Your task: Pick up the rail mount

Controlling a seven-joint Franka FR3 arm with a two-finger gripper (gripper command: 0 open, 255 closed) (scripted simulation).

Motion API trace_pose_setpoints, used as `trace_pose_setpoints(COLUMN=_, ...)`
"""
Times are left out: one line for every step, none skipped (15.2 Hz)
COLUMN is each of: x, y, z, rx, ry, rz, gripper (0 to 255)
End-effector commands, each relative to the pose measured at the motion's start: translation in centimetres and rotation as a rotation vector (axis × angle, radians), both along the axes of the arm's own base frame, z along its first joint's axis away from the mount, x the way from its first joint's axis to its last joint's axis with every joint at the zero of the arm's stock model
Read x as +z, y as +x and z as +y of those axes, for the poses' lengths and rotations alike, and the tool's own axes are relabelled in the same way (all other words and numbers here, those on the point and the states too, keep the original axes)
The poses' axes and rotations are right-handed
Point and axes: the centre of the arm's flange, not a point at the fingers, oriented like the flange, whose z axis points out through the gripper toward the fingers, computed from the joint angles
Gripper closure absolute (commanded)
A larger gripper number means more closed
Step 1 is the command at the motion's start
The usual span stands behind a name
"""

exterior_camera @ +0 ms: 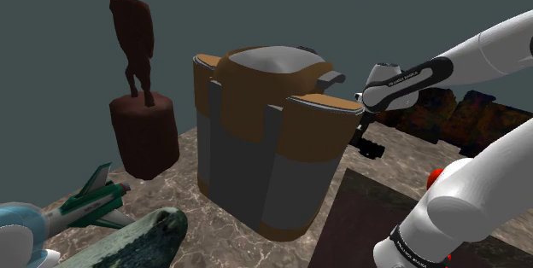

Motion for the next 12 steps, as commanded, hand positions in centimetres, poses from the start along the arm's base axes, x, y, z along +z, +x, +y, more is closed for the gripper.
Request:
trace_pose_setpoints(x=0.0, y=0.0, z=0.0, rx=-0.001, ry=0.000, rz=0.000, gripper=255)
trace_pose_setpoints(x=0.0, y=0.0, z=0.0, rx=-0.001, ry=0.000, rz=0.000, gripper=255)
trace_pose_setpoints(x=0.0, y=0.0, z=0.0, rx=-0.001, ry=0.000, rz=0.000, gripper=255)
trace_pose_setpoints(x=0.0, y=0.0, z=0.0, rx=-0.001, ry=0.000, rz=0.000, gripper=255)
trace_pose_setpoints(x=0.0, y=0.0, z=0.0, rx=-0.001, ry=0.000, rz=0.000, gripper=255)
trace_pose_setpoints(x=0.0, y=0.0, z=0.0, rx=-0.001, ry=0.000, rz=0.000, gripper=255)
trace_pose_setpoints(x=-0.1, y=0.0, z=0.0, rx=-0.001, ry=0.000, rz=0.000, gripper=255)
trace_pose_setpoints(x=0.4, y=0.0, z=0.0, rx=-0.001, ry=0.000, rz=0.000, gripper=255)
trace_pose_setpoints(x=1.0, y=0.0, z=0.0, rx=-0.001, ry=0.000, rz=0.000, gripper=255)
trace_pose_setpoints(x=1.5, y=0.0, z=0.0, rx=-0.001, ry=0.000, rz=0.000, gripper=255)
trace_pose_setpoints(x=2.0, y=0.0, z=0.0, rx=-0.001, ry=0.000, rz=0.000, gripper=255)
trace_pose_setpoints(x=2.6, y=0.0, z=0.0, rx=-0.001, ry=0.000, rz=0.000, gripper=255)
